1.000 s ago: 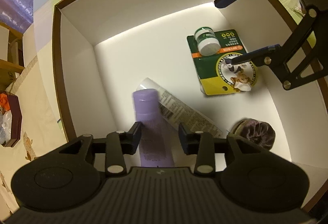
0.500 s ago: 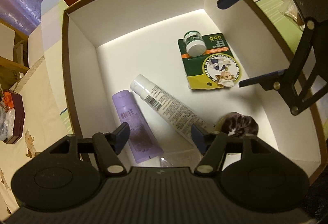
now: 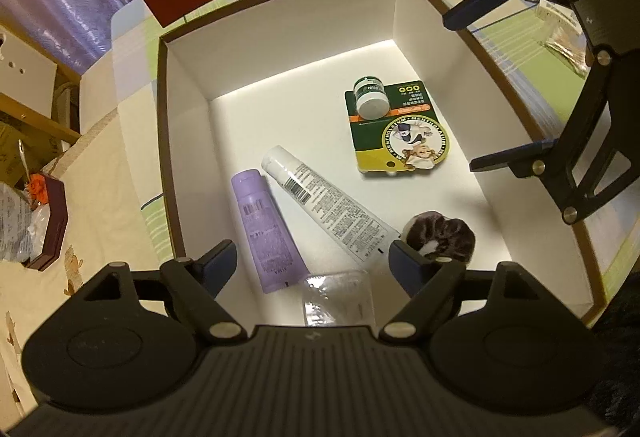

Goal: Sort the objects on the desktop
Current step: 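Withdraw both grippers from the box toward the red packet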

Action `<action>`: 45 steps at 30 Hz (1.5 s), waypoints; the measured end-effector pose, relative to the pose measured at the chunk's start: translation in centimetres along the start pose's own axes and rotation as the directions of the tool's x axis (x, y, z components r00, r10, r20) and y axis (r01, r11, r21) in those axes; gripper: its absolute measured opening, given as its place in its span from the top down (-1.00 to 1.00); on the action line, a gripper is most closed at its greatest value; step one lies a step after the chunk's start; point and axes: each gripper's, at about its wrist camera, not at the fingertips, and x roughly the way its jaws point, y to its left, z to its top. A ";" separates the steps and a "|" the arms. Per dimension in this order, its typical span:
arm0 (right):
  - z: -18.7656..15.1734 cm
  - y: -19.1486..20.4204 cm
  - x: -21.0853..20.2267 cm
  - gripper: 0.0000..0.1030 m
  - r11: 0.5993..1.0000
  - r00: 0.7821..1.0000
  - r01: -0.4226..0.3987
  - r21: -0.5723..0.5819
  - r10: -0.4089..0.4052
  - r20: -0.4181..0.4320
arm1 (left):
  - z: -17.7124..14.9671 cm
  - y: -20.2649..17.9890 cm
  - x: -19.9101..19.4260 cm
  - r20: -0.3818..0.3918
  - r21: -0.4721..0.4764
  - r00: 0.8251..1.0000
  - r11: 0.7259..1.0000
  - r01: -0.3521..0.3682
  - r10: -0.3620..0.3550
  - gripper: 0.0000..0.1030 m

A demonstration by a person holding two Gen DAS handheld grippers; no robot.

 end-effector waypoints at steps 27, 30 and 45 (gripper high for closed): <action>-4.1 2.5 -8.1 -0.86 0.999 0.986 -0.046 -0.003 0.046 0.157 | -4.4 -6.2 -7.6 0.056 -0.163 0.989 0.978 -0.128 0.139 -0.80; -5.0 2.7 -8.9 -0.86 0.998 0.983 -0.060 -0.004 0.060 0.175 | -4.8 -7.2 -8.2 0.057 -0.197 0.988 0.972 -0.132 0.145 -0.80; -10.7 2.2 -12.3 -0.86 0.991 0.967 -0.132 0.032 0.122 0.225 | -5.5 -12.6 -9.7 0.028 -0.306 0.987 0.941 -0.144 0.160 -0.81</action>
